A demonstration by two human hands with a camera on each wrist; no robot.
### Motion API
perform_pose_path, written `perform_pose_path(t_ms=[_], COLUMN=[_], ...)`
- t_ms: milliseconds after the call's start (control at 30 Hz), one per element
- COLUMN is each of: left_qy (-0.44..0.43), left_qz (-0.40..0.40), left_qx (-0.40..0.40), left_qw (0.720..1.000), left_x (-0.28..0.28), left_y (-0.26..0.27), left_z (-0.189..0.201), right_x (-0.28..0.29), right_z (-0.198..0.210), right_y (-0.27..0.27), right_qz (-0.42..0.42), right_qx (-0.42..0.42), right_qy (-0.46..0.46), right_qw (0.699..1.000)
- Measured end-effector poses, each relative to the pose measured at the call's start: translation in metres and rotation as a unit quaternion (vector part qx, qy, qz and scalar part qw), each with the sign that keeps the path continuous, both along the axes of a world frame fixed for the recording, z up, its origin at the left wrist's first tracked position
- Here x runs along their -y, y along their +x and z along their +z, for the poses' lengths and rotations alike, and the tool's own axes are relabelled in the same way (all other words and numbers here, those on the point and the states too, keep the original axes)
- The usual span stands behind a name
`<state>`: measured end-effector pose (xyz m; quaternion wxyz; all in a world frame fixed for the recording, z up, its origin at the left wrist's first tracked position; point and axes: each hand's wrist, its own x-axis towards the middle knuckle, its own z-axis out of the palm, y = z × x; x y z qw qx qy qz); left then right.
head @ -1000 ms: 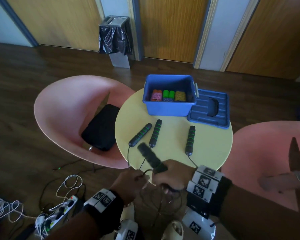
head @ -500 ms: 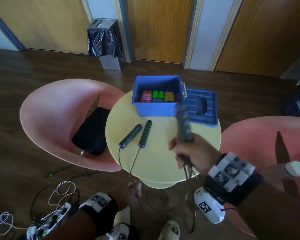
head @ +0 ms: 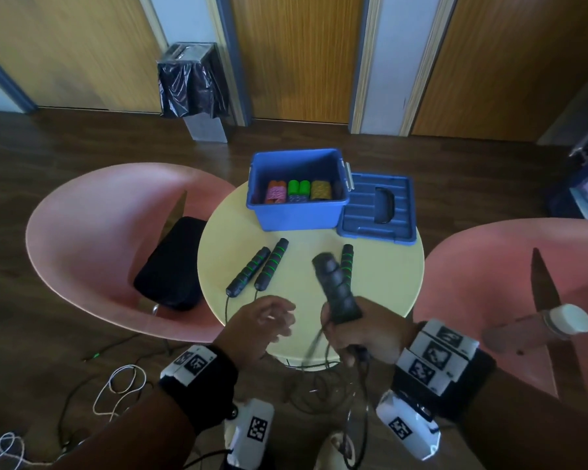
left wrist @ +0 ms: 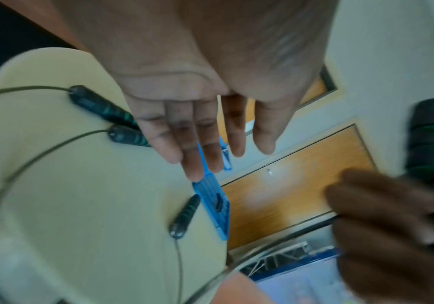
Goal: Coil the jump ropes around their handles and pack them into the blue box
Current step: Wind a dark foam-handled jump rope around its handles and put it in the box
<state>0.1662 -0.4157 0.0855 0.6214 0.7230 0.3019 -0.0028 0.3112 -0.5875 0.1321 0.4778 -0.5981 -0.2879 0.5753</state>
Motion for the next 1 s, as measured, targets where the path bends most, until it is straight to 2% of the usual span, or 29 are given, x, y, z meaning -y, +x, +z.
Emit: perform_pose_path(t_ms=[100,167,233,333,467,567,667,700,833,1000], left_qy=[0.066,0.085,0.064,0.111,0.118,0.068,0.022,0.015,-0.012,-0.002], left_qz=[-0.126,-0.191,-0.234,-0.291,-0.224,-0.122,-0.021,-0.006,0.036,0.029], left_qx=[-0.057,-0.081,-0.078,-0.105,-0.177,-0.157,-0.132,-0.115,-0.063,0.002], left_qw=[0.988,0.975,0.967,0.944,0.951,0.978,0.991,0.993,0.997,1.0], left_x=[0.006,0.021,0.037,0.048,0.034,0.022,0.023,0.02,0.015,0.019], left_y=[0.001,0.01,0.02,0.03,0.009,-0.017,-0.025,-0.025,-0.017,0.004], left_z=[-0.025,-0.032,-0.04,-0.045,-0.072,-0.098,-0.074,-0.069,-0.04,-0.003], right_x=[0.0,-0.002,-0.004,0.0,0.021,0.04,0.048,0.047,0.026,-0.011], right_z=[0.021,0.03,0.037,0.049,0.057,0.048,0.028,0.022,0.001,-0.02], right_y=[0.007,0.011,0.014,0.021,0.047,0.067,0.066,0.061,0.031,0.001], right_qz=[-0.036,-0.039,-0.045,-0.103,-0.22,-0.303,-0.338,-0.323,-0.178,-0.021], right_qx=[-0.131,-0.185,-0.203,-0.202,-0.176,-0.123,-0.049,-0.032,-0.018,-0.004], right_qy=[0.113,0.164,0.193,0.236,0.264,0.225,0.144,0.119,0.022,-0.044], right_qw=[0.984,0.968,0.959,0.945,0.922,0.918,0.929,0.938,0.984,0.999])
